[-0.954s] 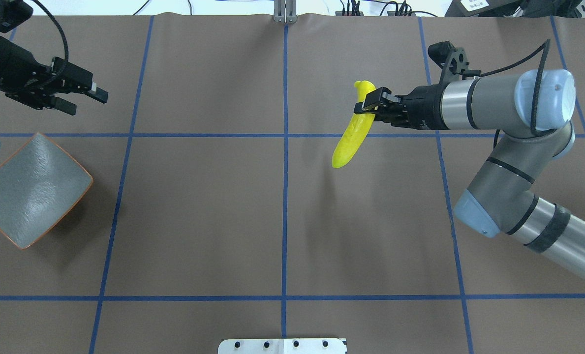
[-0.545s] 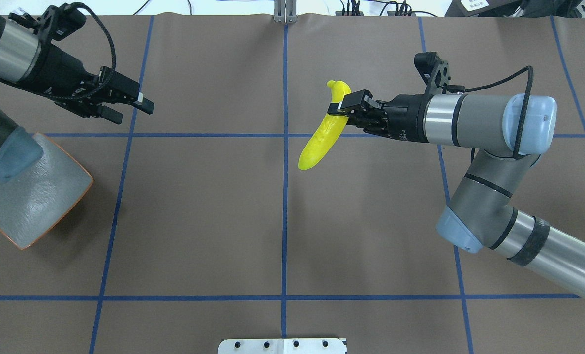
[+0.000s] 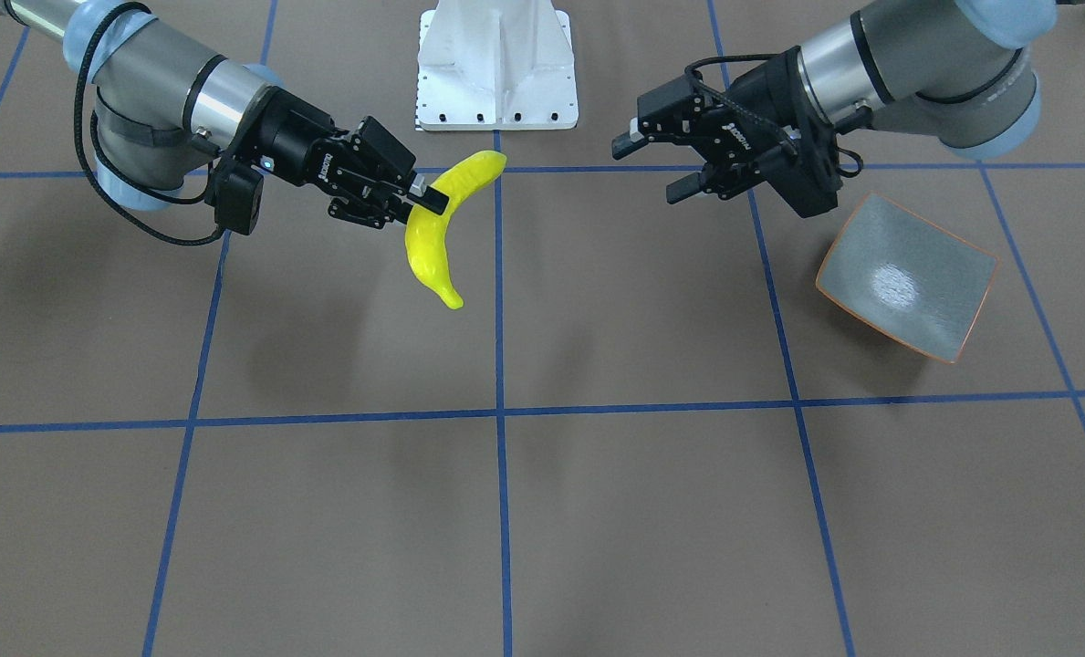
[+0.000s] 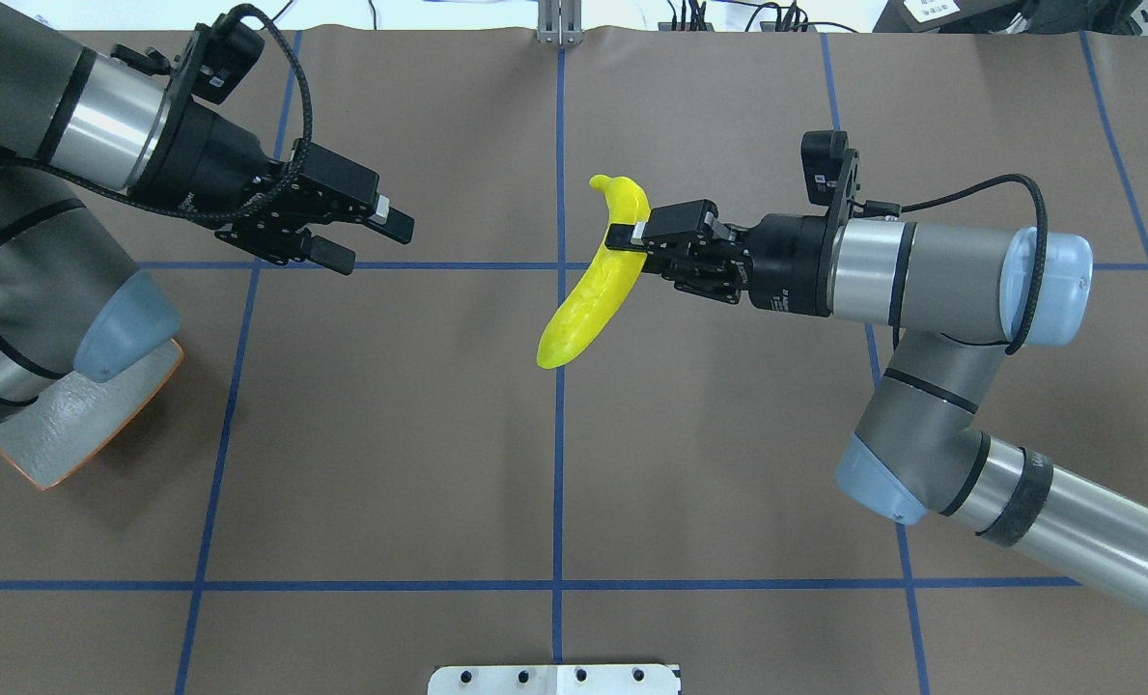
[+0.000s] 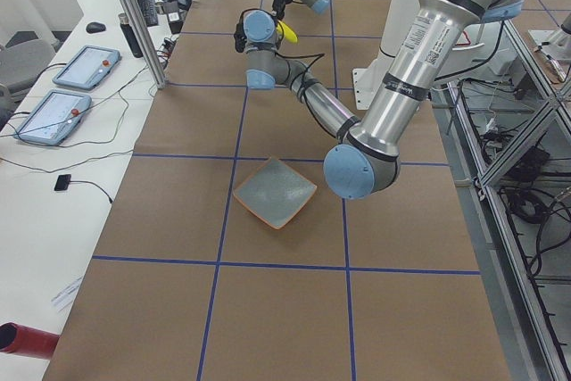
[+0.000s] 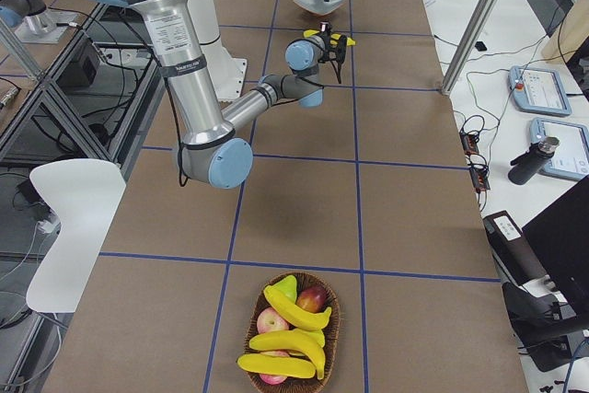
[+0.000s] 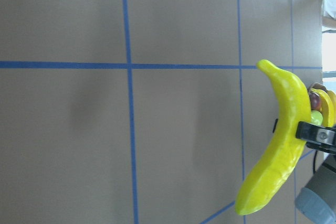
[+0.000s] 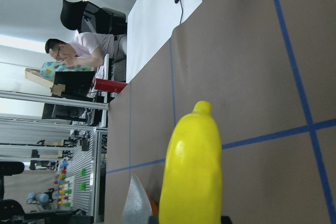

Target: Transfer all bananas from basket to plate

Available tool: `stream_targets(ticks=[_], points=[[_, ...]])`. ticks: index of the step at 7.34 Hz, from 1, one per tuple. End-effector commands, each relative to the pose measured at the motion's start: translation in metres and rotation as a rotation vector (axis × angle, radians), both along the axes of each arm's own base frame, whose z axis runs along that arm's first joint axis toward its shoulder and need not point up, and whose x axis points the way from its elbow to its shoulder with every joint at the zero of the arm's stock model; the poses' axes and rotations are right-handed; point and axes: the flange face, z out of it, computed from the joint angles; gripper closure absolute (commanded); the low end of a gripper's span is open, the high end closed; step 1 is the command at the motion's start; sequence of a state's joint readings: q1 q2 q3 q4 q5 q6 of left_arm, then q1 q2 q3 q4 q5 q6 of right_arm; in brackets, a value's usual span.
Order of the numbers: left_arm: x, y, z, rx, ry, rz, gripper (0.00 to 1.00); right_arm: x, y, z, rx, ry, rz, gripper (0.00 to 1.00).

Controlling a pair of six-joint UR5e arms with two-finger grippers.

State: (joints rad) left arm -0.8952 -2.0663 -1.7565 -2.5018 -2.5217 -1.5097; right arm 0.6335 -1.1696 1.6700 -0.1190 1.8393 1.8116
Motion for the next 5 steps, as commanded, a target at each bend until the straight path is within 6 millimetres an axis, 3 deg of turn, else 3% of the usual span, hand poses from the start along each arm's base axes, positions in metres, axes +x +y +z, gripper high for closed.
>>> stream_targets(ticks=[1,3,5], points=[[0.012,0.012,-0.02,0.037,0.045,0.031,0.0,0.005,0.019,-0.006,0.014,-0.138,-0.055,1.0],[0.013,0.027,-0.029,-0.001,0.138,0.019,0.0,0.004,0.022,-0.022,0.021,-0.206,-0.043,1.0],[0.036,0.059,-0.04,-0.07,0.298,0.013,0.0,0.0,0.036,-0.031,0.029,-0.304,-0.041,1.0]])
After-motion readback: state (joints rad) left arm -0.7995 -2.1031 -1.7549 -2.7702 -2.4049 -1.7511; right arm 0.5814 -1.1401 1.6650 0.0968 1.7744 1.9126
